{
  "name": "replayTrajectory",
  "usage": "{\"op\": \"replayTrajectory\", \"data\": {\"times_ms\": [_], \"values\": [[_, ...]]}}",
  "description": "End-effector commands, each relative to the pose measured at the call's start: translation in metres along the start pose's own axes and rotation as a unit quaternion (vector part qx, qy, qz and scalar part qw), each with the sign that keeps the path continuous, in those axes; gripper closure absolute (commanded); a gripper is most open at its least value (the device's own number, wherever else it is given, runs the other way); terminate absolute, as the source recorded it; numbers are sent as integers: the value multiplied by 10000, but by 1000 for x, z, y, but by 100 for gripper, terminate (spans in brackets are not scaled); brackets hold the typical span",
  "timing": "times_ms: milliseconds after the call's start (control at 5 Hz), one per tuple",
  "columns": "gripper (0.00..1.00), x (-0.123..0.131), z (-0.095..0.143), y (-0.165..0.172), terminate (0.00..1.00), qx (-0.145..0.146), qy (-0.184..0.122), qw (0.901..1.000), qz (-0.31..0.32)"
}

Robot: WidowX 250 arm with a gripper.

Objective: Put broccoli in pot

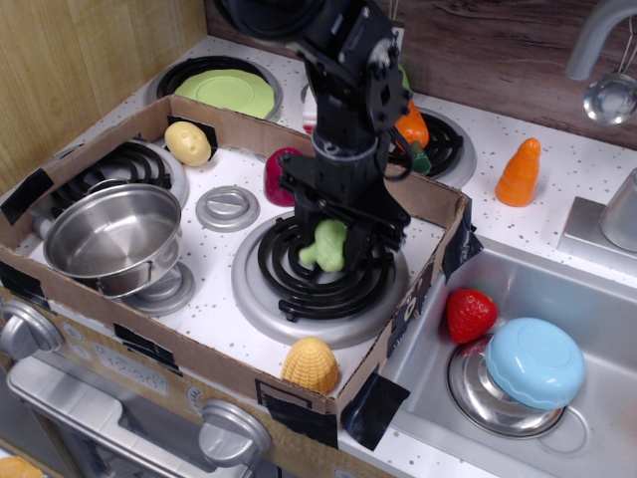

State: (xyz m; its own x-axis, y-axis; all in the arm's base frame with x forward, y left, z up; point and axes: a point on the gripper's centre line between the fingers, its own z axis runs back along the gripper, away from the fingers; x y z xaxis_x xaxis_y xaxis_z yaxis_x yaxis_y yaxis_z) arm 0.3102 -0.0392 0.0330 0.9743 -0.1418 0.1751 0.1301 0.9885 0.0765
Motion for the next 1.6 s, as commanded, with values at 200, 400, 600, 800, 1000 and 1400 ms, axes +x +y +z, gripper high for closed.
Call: {"op": "replayTrajectory", "data": {"times_ms": [200, 400, 600, 800, 1000, 1400], "values": [[100, -20, 73, 29, 0, 1104, -381, 9928, 261], [100, -38, 78, 45, 0, 1367, -440, 9887, 423], [100, -48, 78, 64, 0, 1407, -447, 9881, 445], [100, -53, 73, 85, 0, 1400, -501, 9882, 358], [100, -55, 66, 103, 0, 1344, -503, 9893, 276], [100, -64, 50, 130, 0, 1345, -572, 9891, 202]]}}
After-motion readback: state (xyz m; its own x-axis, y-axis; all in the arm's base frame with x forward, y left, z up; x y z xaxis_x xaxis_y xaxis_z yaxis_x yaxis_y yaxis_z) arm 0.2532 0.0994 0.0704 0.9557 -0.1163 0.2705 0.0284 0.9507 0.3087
